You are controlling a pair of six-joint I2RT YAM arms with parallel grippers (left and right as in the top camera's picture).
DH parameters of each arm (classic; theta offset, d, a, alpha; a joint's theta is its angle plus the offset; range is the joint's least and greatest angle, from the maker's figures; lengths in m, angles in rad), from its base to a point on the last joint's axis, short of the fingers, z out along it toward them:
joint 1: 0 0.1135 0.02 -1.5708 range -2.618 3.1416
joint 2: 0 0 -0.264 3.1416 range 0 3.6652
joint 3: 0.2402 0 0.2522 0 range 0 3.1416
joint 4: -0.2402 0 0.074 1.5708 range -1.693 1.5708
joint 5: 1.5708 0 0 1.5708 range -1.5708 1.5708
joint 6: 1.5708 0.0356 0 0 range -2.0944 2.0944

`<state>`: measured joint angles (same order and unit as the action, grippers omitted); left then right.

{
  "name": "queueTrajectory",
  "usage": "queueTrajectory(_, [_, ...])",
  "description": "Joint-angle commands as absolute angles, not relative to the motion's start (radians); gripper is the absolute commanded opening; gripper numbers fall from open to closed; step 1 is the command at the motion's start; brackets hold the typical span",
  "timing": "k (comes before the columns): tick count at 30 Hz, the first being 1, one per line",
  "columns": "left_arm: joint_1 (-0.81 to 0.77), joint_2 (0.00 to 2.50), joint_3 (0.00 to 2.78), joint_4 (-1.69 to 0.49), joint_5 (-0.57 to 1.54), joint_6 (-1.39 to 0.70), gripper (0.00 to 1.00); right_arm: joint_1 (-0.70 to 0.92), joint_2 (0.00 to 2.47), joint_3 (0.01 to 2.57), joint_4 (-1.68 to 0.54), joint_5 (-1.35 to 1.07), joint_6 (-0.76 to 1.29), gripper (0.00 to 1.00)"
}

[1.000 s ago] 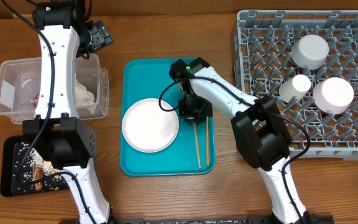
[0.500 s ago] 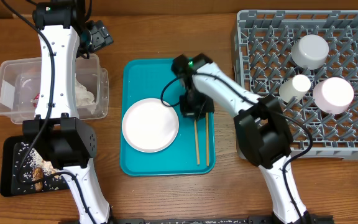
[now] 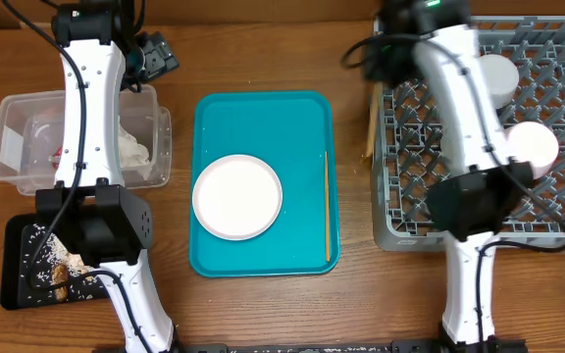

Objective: Sort waste into correct bins and load items into the dishwasher
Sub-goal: 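Carry the chopsticks right and stand them in the dish rack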

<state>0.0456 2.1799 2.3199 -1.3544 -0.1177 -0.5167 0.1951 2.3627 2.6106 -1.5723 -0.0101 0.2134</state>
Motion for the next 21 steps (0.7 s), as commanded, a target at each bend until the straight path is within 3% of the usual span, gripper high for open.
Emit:
queueTrajectory(1, [0.037, 2.178, 2.341, -1.354, -0.134, -0.523, 1.00, 0.104, 2.351, 2.627, -1.527, 0.009, 0.155, 0.04])
queueTrajectory(10, [0.037, 2.178, 2.341, -1.354, -0.134, -0.524, 1.00, -0.015, 2.353, 2.617, -1.431, -0.146, 0.085, 0.04])
queueTrajectory(21, [0.037, 2.178, 2.341, -1.354, -0.134, -0.523, 1.00, 0.001, 2.380, 2.617, -1.449, -0.177, 0.068, 0.04])
